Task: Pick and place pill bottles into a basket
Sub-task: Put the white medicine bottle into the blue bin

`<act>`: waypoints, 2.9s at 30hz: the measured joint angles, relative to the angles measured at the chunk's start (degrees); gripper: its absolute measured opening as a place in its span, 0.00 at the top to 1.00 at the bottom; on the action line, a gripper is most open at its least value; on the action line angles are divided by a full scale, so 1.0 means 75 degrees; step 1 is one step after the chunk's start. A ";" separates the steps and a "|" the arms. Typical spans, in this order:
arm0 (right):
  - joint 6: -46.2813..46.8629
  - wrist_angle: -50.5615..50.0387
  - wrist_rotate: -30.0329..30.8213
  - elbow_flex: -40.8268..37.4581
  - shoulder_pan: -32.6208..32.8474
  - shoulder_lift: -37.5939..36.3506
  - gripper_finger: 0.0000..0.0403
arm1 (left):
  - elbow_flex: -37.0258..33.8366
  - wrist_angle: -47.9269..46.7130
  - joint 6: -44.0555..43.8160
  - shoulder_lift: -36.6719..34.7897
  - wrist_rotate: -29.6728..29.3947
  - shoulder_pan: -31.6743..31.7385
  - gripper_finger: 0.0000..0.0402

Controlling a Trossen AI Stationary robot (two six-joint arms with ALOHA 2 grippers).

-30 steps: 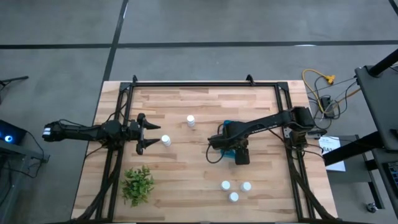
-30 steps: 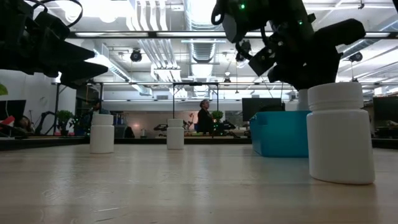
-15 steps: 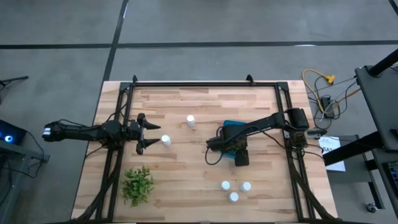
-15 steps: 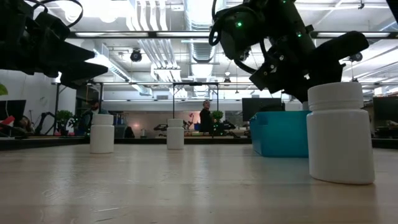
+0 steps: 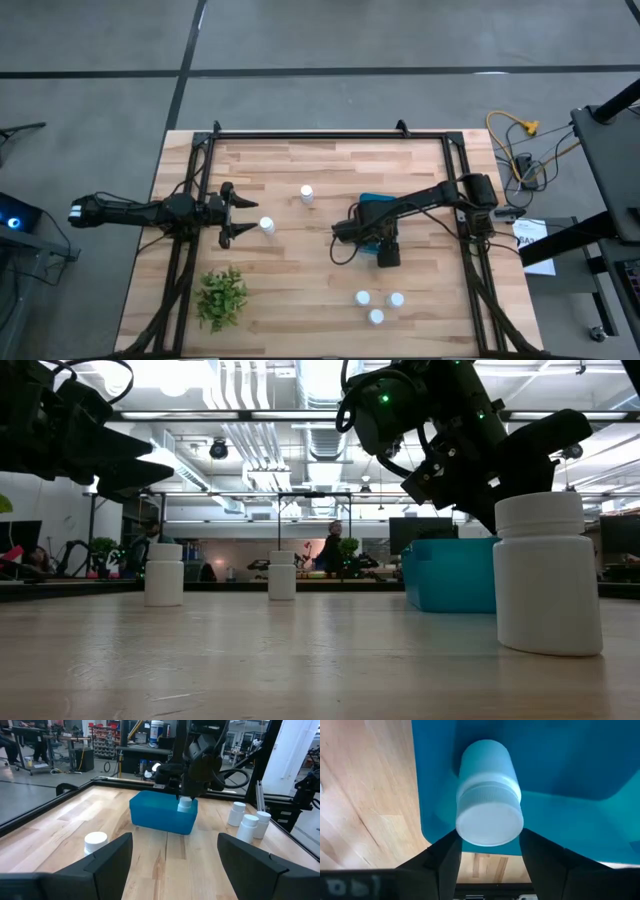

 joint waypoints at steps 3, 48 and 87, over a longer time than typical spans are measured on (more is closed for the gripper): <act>0.0142 -0.0006 -0.0034 0.0066 0.0000 -0.0087 0.52 | 0.0000 -0.0001 -0.0003 -0.0008 0.0001 0.0000 0.32; -0.1099 0.1003 -0.0635 0.0347 0.3125 -0.3090 0.16 | 0.0000 -0.0001 0.0000 -0.0009 -0.0002 0.0003 0.32; -0.0799 0.3544 -0.0032 -0.0689 0.3774 -0.1308 0.19 | 0.0000 0.0004 0.0000 0.0044 0.0001 0.0000 0.32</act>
